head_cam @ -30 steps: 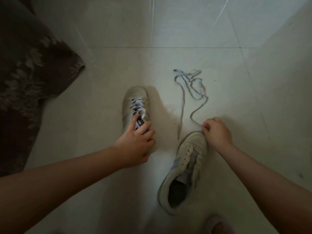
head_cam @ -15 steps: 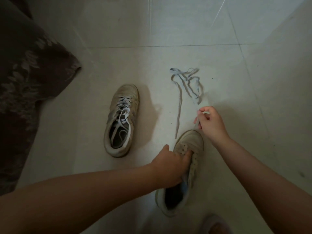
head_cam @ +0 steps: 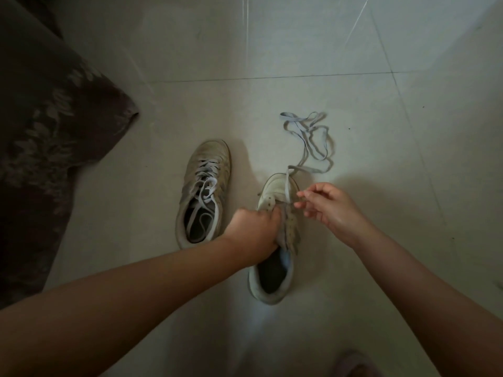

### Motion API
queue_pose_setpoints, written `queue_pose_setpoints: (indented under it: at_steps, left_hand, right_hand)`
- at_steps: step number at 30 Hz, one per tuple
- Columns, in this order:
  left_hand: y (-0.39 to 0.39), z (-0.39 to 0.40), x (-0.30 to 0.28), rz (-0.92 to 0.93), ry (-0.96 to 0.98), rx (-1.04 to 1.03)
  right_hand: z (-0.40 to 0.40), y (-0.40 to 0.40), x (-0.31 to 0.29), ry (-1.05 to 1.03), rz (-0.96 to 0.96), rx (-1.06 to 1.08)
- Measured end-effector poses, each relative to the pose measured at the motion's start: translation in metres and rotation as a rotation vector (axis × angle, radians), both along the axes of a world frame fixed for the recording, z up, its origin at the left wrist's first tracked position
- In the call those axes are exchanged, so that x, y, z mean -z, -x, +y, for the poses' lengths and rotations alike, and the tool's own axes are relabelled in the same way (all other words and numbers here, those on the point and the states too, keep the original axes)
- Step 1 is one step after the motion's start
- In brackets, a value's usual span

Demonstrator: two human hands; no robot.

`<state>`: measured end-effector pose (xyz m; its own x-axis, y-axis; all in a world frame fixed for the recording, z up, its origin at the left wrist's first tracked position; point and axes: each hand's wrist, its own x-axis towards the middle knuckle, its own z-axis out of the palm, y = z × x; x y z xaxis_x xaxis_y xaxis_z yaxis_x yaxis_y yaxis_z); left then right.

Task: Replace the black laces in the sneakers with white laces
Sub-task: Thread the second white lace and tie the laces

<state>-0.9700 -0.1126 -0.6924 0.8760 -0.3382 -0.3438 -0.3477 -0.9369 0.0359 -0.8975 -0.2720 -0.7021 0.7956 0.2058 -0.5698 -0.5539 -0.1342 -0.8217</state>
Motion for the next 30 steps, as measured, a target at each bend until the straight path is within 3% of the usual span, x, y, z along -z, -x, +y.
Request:
queue_pose_setpoints:
  at_steps: [4,9,13,17,22,30]
  left_hand:
    - [-0.010,-0.002,-0.009,0.031,0.094,-0.020]
    - [-0.030,-0.003,-0.020,0.337,0.192,-0.152]
    - [-0.040,-0.017,-0.018,0.174,0.188,-0.346]
    - [-0.044,-0.025,-0.006,0.161,0.210,-0.464]
    - [-0.039,-0.018,0.007,0.162,0.501,-0.673]
    - [-0.033,-0.014,0.020,0.130,0.600,-0.669]
  right_hand:
    - [0.012,-0.002,0.013,0.327,-0.195,-0.106]
    - [0.022,-0.010,0.018,0.560,-0.360,-0.340]
    - [0.017,-0.011,0.019,0.656,-0.435,-0.413]
    - [0.006,-0.005,0.025,0.416,-0.217,-0.118]
    - [-0.001,0.004,0.022,0.061,-0.031,0.081]
    - [0.005,0.011,0.019,-0.023,0.007,0.200]
